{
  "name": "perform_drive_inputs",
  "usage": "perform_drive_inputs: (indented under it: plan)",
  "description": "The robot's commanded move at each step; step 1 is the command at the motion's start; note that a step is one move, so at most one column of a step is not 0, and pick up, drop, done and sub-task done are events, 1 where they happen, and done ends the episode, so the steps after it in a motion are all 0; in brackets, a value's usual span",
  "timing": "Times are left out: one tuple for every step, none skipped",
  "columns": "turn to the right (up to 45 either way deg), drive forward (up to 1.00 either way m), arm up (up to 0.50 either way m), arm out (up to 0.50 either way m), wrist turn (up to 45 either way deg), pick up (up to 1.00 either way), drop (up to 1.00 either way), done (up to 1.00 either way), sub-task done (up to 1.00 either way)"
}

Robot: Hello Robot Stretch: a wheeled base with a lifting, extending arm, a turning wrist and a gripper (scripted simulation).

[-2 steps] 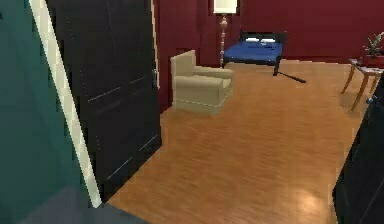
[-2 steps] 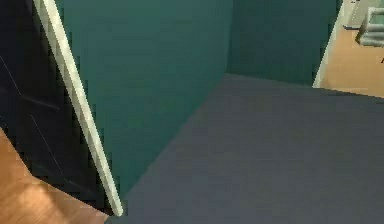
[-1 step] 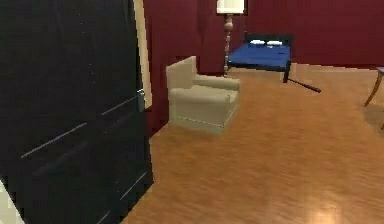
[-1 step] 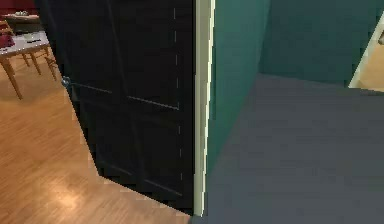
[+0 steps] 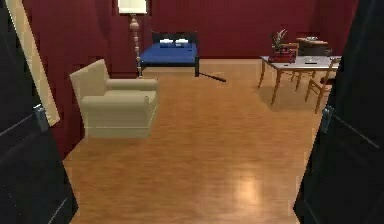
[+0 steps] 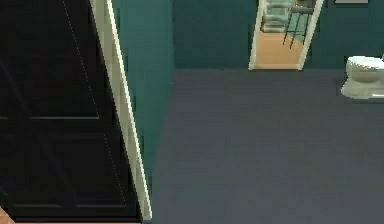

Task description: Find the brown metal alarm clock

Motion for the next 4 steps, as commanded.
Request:
perform_drive_inputs:
  plan:
    - [0.0, 0.90, 0.00, 0.00, 0.0, 0.00, 0.00, 0.00, 0.00]
    - [15.0, 0.00, 0.00, 0.00, 0.0, 0.00, 0.00, 0.00, 0.00]
    - [0.0, 1.00, 0.00, 0.00, 0.0, 0.00, 0.00, 0.00, 0.00]
    - [3.0, 0.00, 0.00, 0.00, 0.0, 0.00, 0.00, 0.00, 0.00]
